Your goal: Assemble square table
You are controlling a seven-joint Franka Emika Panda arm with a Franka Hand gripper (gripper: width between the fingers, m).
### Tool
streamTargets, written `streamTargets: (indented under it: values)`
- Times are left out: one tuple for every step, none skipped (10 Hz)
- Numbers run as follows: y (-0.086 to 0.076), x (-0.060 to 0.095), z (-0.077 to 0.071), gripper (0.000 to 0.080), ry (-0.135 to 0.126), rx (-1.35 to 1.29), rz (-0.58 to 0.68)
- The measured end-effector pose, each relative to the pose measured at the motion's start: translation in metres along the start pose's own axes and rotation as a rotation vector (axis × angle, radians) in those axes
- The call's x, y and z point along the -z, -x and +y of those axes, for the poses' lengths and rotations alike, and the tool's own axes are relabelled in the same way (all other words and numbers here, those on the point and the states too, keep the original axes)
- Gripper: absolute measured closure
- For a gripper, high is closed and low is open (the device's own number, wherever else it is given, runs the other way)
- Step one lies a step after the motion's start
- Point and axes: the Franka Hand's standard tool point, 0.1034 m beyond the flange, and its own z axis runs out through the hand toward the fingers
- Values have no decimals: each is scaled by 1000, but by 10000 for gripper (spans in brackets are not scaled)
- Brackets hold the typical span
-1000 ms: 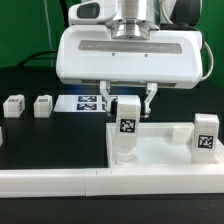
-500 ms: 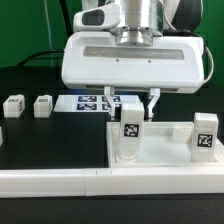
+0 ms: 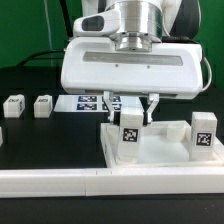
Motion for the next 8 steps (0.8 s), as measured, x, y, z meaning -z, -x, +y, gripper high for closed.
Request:
streamTargets:
  values:
    - [2,-1,0,509,0,2,-9]
    - [2,-1,0,323,0,3,-11]
    - [2,-1,0,323,0,4,-11]
    - [3,-1,0,181,0,5,-12]
    - [3,-1,0,155,0,6,-12]
    - [3,-1,0,155,0,6,-12]
    - [3,-1,0,155,0,7,-12]
    - [3,-1,0,151,0,8,-12]
